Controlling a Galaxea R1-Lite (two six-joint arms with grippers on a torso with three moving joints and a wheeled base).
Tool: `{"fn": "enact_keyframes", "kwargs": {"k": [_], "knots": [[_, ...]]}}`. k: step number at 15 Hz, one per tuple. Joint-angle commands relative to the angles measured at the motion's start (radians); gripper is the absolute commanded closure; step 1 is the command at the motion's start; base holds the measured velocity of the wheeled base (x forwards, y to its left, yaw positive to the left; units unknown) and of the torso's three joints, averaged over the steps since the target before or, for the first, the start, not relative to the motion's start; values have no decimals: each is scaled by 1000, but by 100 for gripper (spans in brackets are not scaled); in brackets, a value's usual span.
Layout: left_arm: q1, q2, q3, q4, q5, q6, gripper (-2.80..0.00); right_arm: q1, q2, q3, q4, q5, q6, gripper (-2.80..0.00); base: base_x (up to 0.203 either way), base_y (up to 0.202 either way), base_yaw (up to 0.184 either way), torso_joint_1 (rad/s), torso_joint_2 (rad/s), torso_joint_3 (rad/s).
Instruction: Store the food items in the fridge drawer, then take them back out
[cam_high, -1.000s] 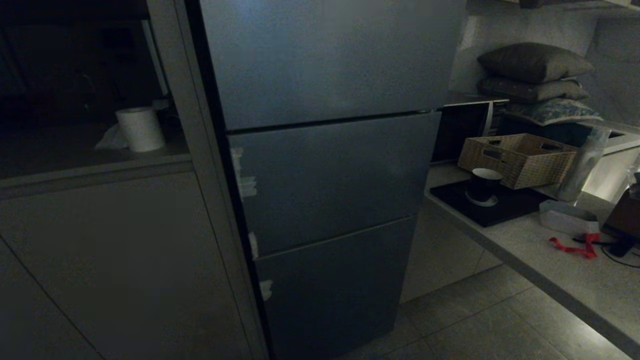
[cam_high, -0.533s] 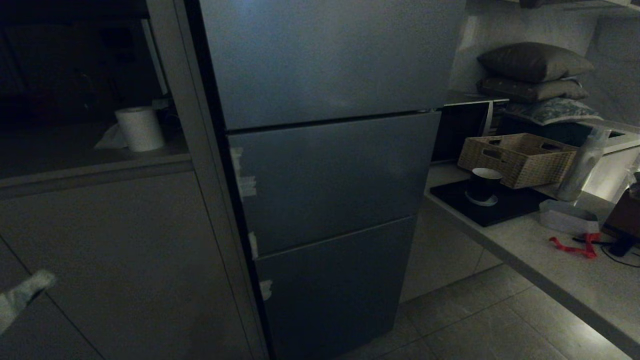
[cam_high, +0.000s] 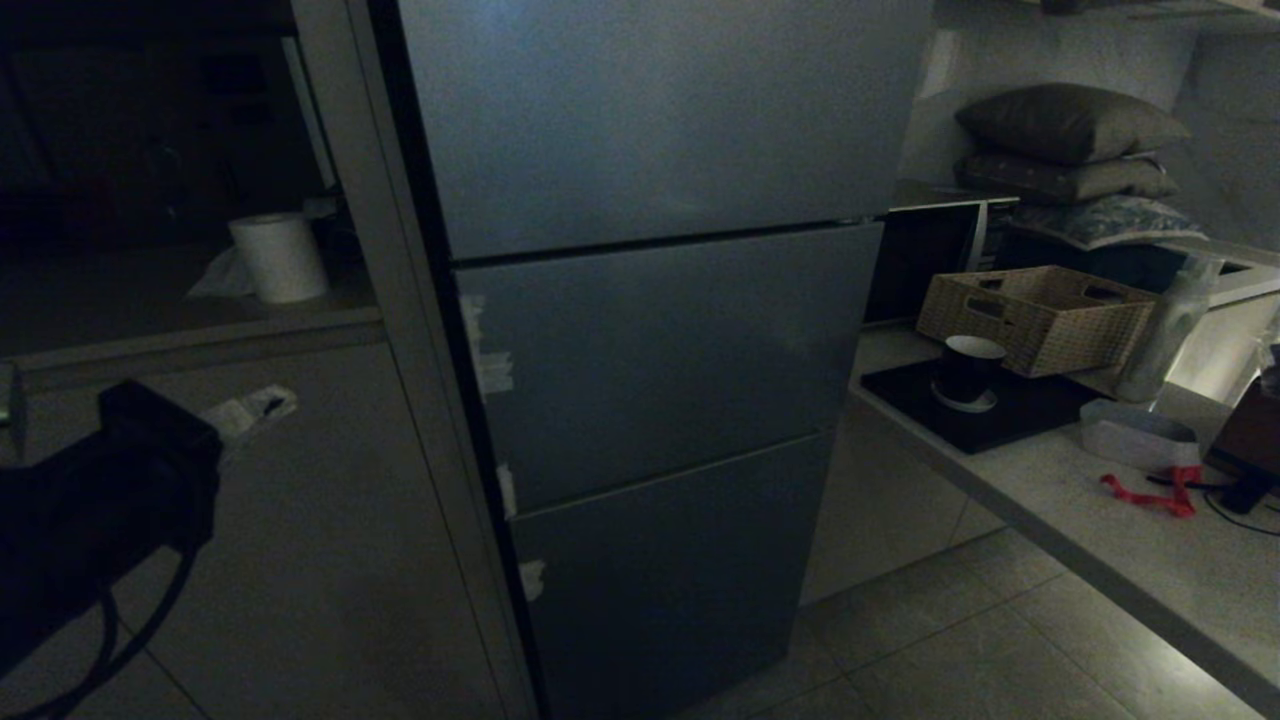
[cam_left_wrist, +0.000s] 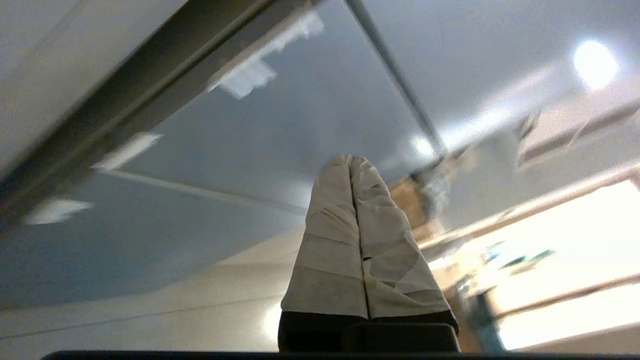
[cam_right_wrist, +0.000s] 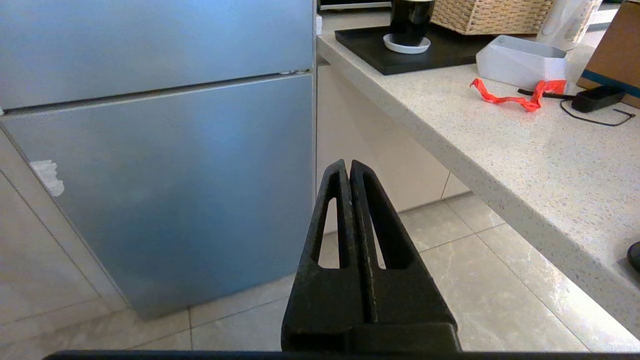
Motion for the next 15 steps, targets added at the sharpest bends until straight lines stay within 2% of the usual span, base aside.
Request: {"fn": "enact_keyframes", "kwargs": {"k": [1,4,6,10,15], "knots": [[9,156,-20,-59,1,-46,0,0,0,0,0,0,0,0,0,0,0,0,0,0],[34,288,-99,-128,-9,-124,0,0,0,0,0,0,0,0,0,0,0,0,0,0],[53,396,-194,-152,-64,-184,0,0,0,0,0,0,0,0,0,0,0,0,0,0],[133,583,-343,-161,-205,-219,0,0,0,0,0,0,0,0,0,0,0,0,0,0],[183,809,-522,-213,-293,-236,0,0,0,0,0,0,0,0,0,0,0,0,0,0]]}}
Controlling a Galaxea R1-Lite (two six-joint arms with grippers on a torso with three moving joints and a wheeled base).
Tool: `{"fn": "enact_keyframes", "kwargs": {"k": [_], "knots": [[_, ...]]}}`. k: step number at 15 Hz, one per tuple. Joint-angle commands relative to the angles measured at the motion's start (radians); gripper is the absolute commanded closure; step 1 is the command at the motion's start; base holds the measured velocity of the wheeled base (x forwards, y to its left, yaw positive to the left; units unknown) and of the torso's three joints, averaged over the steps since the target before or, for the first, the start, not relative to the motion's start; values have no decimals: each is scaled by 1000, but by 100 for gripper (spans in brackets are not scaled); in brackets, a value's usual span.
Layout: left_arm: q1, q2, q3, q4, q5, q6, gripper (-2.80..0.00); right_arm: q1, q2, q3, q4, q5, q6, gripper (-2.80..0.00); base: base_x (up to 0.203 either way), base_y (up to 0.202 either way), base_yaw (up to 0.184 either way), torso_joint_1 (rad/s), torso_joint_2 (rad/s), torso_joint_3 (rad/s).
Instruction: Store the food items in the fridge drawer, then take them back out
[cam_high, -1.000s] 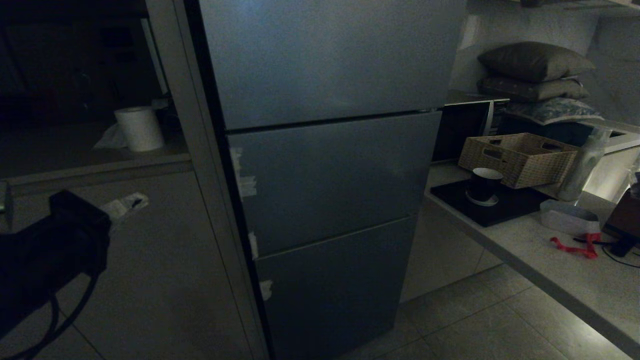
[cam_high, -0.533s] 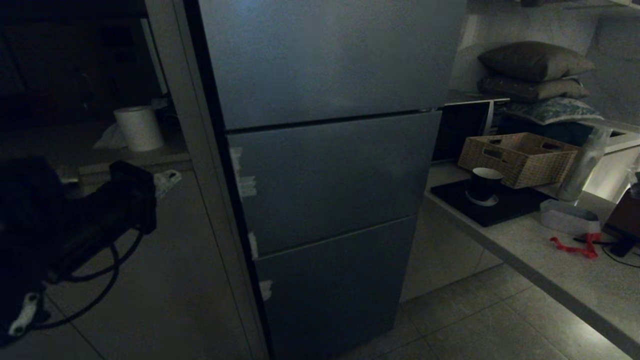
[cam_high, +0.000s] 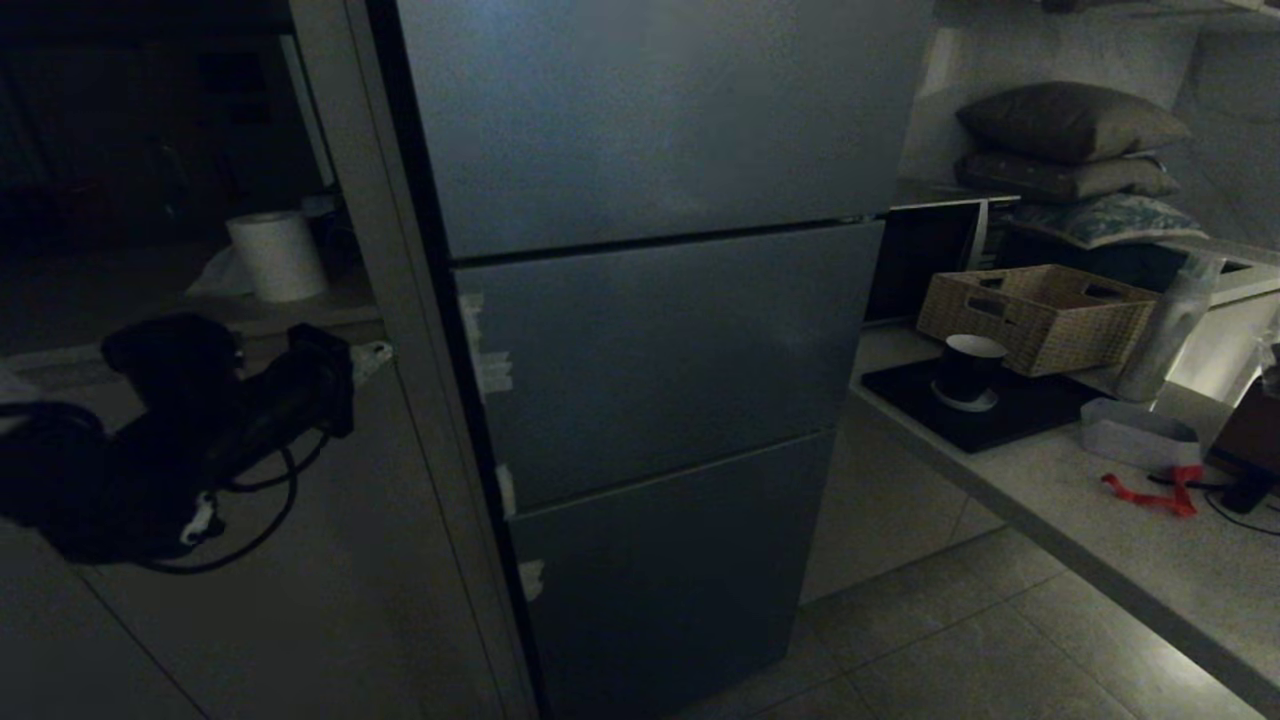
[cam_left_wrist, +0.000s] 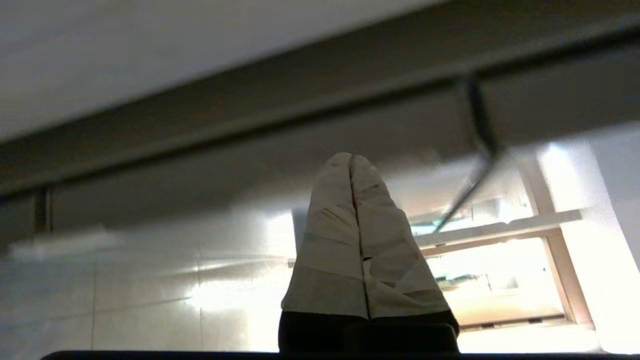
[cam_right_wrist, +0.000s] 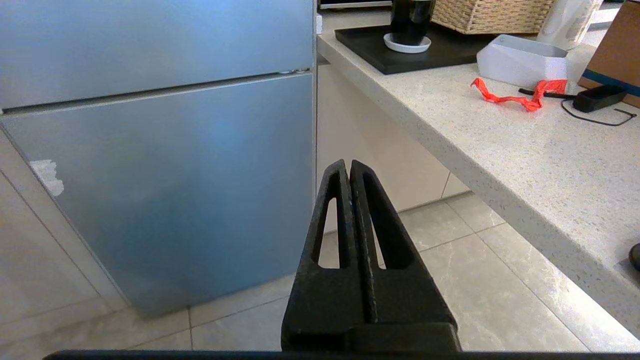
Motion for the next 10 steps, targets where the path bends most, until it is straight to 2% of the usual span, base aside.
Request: {"fn": "enact_keyframes", "kwargs": {"k": [1,5,10], "knots": [[4,105,-64,-13,-12,-8,0,0,0,0,0,0,0,0,0,0,0,0,0,0],[-36,144,-141,-18,-20,-8,0,0,0,0,0,0,0,0,0,0,0,0,0,0],[-65,144,-158,-22,-19,-8,0,0,0,0,0,0,0,0,0,0,0,0,0,0]]}}
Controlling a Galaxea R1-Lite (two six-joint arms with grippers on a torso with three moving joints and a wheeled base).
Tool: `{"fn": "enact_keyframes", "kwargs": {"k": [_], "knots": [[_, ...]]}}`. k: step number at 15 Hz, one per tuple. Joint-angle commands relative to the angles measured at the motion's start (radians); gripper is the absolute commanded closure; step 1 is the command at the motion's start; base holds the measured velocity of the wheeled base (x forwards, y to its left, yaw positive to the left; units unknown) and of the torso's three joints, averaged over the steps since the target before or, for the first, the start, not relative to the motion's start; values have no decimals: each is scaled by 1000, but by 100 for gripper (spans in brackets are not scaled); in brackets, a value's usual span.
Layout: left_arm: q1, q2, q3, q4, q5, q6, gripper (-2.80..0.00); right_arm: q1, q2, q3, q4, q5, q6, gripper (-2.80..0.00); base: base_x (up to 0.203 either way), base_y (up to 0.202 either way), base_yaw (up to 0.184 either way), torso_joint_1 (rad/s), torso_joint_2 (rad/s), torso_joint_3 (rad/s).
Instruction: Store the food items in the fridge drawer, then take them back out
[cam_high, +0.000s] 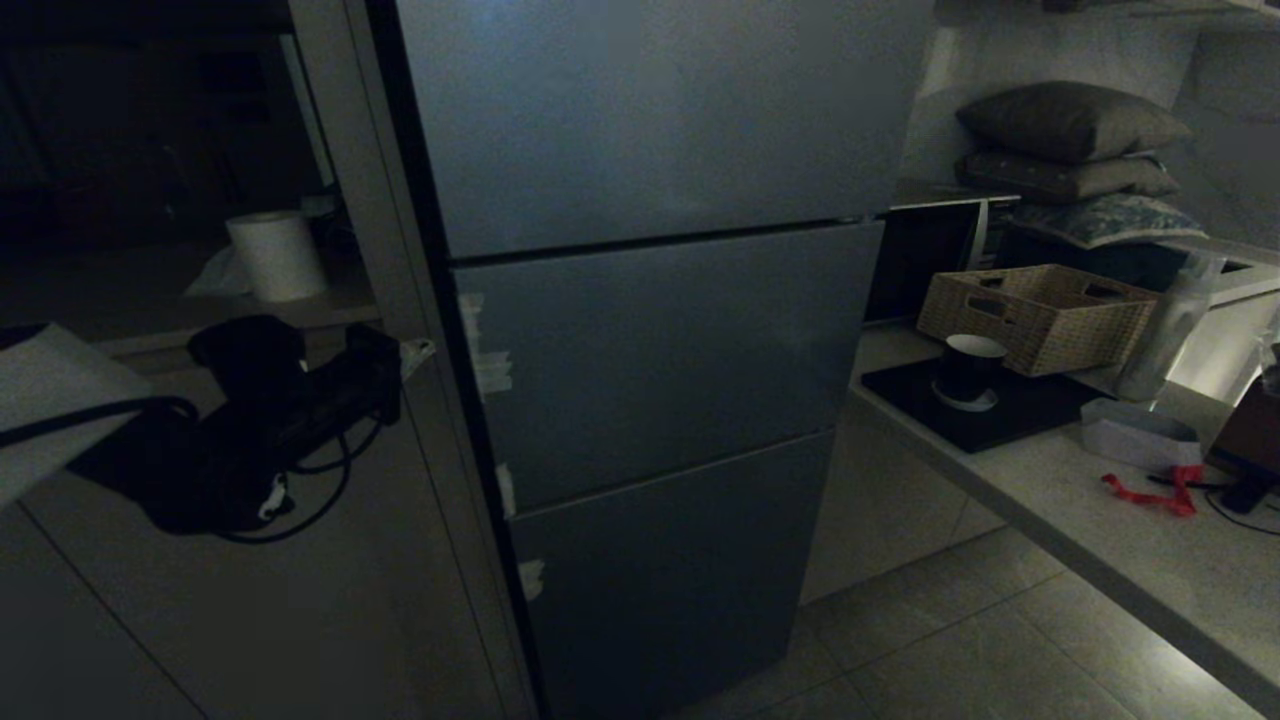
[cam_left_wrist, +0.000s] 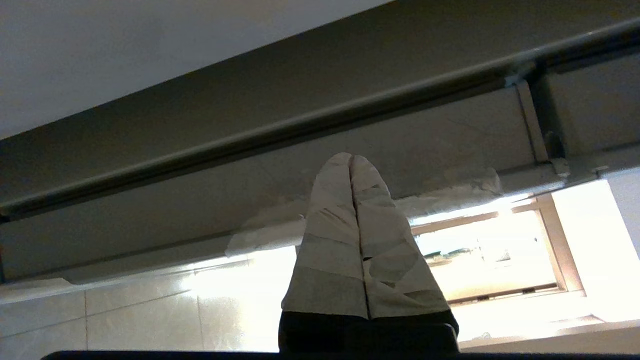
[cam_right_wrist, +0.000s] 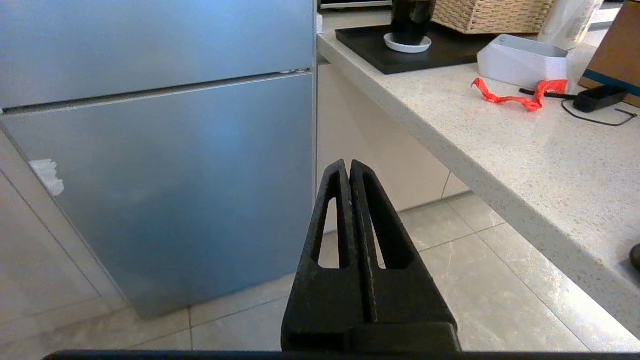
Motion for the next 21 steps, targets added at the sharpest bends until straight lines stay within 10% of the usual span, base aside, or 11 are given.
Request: {"fn": "enact_keyframes", "kwargs": {"k": [1,21], "knots": [[-11,-1,-4,-8,-2,-7,0,0,0,0,0,0,0,0,0,0,0,0,0,0],[-71,80,-147,-6,14,-19,0,0,0,0,0,0,0,0,0,0,0,0,0,0]]}}
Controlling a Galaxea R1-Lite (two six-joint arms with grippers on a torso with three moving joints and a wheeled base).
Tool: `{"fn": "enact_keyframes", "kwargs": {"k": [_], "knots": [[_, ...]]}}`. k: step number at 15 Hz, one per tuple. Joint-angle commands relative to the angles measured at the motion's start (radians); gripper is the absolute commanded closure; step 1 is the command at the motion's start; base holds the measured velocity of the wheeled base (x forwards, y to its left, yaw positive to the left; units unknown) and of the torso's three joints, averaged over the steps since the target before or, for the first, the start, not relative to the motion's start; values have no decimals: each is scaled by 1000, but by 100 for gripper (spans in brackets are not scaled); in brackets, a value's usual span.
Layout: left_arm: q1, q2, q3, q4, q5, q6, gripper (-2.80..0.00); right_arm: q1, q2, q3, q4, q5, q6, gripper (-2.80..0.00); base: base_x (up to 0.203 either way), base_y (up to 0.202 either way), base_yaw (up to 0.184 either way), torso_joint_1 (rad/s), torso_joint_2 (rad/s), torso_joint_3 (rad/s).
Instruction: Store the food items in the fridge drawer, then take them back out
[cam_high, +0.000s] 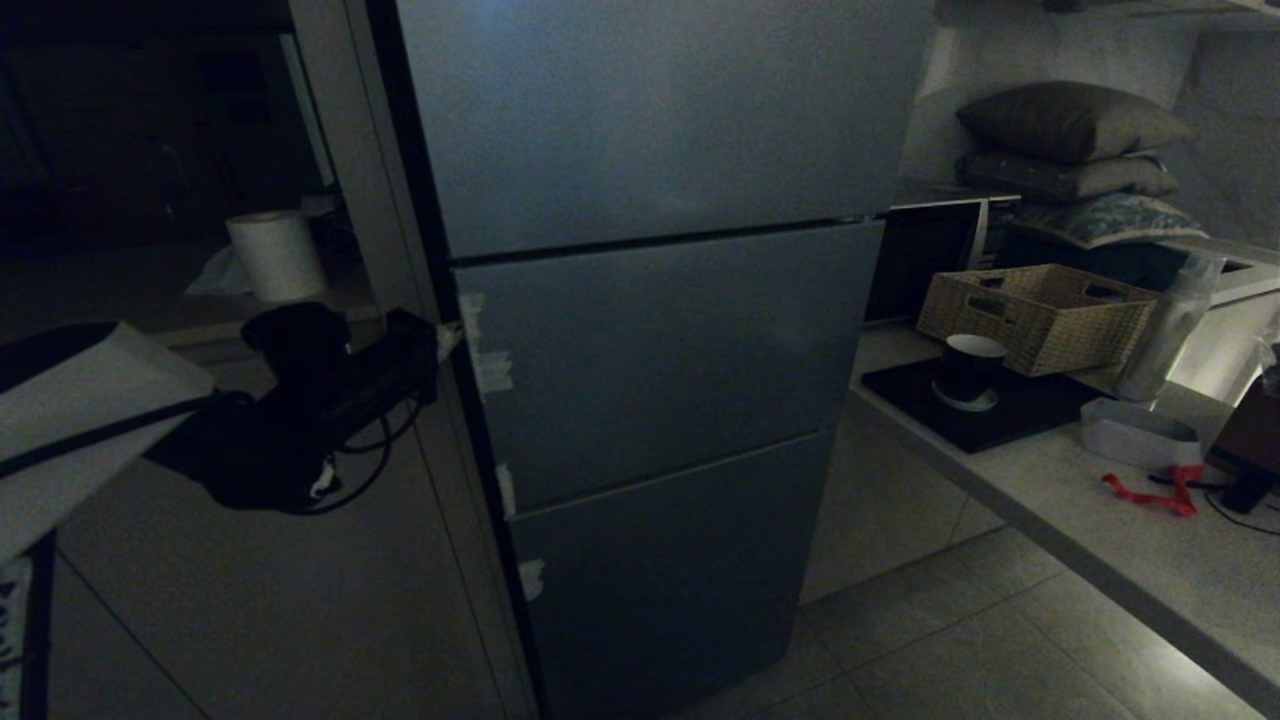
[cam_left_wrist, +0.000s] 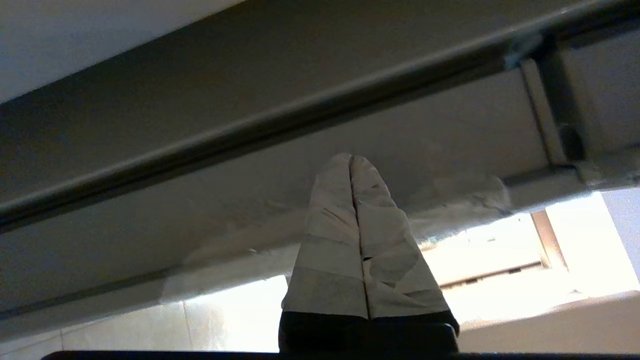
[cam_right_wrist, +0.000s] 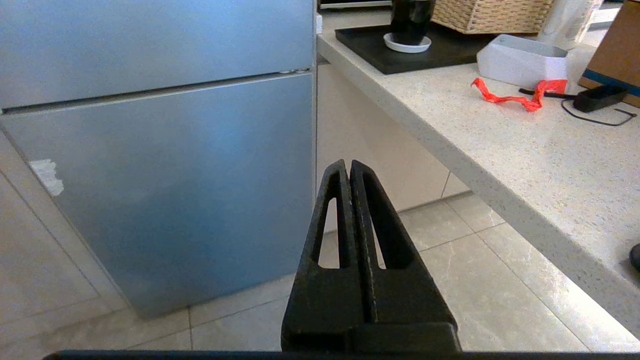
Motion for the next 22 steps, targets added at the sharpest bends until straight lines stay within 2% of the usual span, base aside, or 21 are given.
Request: {"fn": "enact_keyframes", "kwargs": {"k": [1,9,16,19,22], "knots": [[-11,2,1,-7,5,-6,0,0,0,0,0,0,0,0,0,0,0,0,0,0],[-74,-24,63,-5,2,1,0,0,0,0,0,0,0,0,0,0,0,0,0,0],[-87,-70,142,-12,3,1,0,0,0,0,0,0,0,0,0,0,0,0,0,0],[-91,-131,231,-32,1,4,0,0,0,0,0,0,0,0,0,0,0,0,0,0],[-134,-208,385,-76,0,21,0,0,0,0,0,0,0,0,0,0,0,0,0,0]]}}
